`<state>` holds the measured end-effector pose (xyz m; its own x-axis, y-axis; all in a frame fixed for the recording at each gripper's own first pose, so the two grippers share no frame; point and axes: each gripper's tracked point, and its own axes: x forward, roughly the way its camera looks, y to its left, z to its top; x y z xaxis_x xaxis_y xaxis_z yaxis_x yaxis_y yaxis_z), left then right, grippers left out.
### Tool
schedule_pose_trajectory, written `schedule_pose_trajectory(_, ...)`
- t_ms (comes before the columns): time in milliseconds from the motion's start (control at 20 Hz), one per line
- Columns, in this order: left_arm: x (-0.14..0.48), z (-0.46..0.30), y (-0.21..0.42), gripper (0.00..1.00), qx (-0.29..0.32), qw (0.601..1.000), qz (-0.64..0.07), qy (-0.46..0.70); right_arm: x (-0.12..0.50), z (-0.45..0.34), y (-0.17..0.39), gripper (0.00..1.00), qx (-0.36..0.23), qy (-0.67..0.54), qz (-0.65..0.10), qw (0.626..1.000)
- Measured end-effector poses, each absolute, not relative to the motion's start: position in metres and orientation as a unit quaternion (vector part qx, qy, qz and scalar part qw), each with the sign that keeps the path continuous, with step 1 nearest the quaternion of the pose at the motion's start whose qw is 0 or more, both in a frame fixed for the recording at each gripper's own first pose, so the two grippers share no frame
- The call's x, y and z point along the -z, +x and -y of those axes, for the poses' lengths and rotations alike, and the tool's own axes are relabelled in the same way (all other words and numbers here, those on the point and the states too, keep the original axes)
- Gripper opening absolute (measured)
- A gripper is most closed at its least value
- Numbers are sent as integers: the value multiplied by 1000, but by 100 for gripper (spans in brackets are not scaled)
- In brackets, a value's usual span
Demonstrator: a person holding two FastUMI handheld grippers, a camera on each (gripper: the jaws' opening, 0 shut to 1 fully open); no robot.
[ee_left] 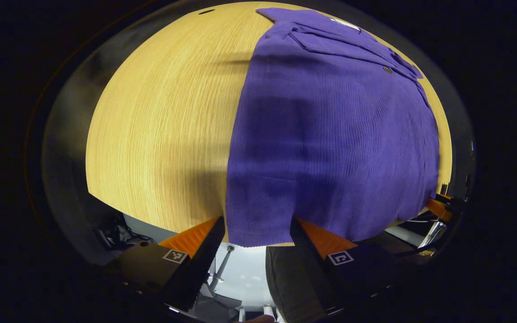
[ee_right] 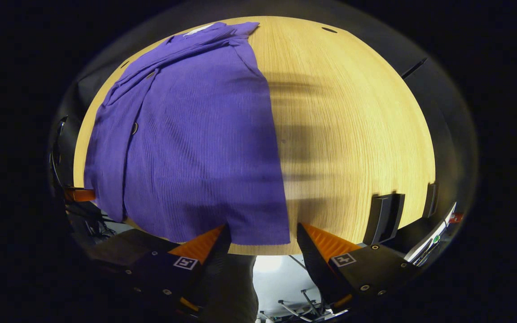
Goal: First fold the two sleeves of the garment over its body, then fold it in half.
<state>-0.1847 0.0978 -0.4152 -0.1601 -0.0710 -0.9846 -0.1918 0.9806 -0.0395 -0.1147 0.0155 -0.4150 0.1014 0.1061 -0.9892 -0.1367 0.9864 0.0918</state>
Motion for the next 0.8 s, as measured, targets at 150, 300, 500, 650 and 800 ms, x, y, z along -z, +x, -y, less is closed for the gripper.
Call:
schedule_pose_trajectory(150, 414, -99, -184, 97, -48, 652, -752, -86, 414, -19, -114, 87, -85, -15, -664, 743)
schedule_pose_trajectory(300, 414, -95, -187, 97, -54, 640, -760, -97, 412, -28, -112, 64, -97, -16, -660, 745)
schedule_pose_trajectory(500, 415, -75, -180, 51, -28, 635, -764, -112, 413, -36, -113, 24, -99, 4, -657, 747)
schedule_pose_trajectory(650, 417, -73, -170, 15, -5, 635, -767, -87, 410, -37, -112, 10, -92, 34, -658, 747)
schedule_pose_trajectory(800, 414, -71, -157, 10, 3, 637, -766, -84, 408, -38, -115, 6, -88, 63, -660, 743)
